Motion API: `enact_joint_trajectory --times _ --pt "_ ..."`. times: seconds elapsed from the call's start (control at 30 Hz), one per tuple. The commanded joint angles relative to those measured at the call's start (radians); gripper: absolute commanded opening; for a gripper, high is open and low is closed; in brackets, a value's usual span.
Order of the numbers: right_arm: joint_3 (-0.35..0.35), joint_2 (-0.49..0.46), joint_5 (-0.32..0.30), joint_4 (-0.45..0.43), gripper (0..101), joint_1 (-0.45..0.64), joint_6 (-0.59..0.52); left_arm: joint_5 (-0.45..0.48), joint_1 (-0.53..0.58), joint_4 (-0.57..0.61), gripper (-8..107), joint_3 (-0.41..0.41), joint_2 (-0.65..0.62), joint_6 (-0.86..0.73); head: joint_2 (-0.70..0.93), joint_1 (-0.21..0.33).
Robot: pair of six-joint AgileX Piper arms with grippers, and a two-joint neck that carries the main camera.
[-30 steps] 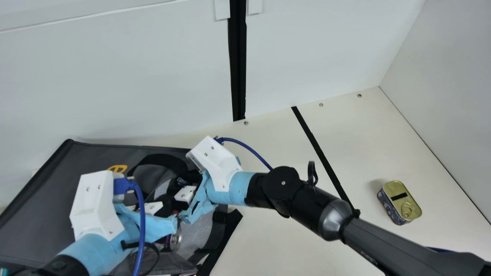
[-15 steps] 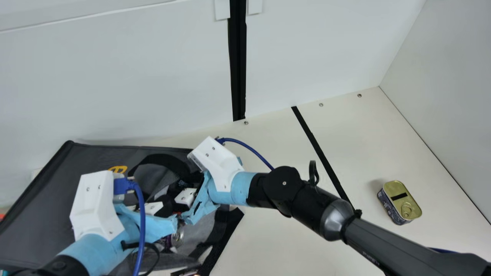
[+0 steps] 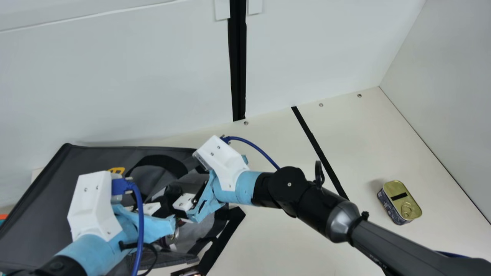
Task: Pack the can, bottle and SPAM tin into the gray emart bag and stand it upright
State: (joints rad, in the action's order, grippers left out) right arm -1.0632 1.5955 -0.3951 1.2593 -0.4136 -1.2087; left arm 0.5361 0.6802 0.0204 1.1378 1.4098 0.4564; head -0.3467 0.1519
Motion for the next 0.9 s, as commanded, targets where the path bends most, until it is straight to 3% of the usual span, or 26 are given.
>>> enact_joint_trajectory --times 0.0,0.87 --pt "0.004 -0.008 -0.026 0.002 95 0.003 -0.001 0.0 0.0 0.0 -8 0.0 0.0 0.0 -0.002 0.023" --pt "0.108 -0.178 -0.153 -0.041 95 0.145 -0.016 -0.013 0.0 0.007 -8 0.0 0.0 0.0 -0.002 0.023"
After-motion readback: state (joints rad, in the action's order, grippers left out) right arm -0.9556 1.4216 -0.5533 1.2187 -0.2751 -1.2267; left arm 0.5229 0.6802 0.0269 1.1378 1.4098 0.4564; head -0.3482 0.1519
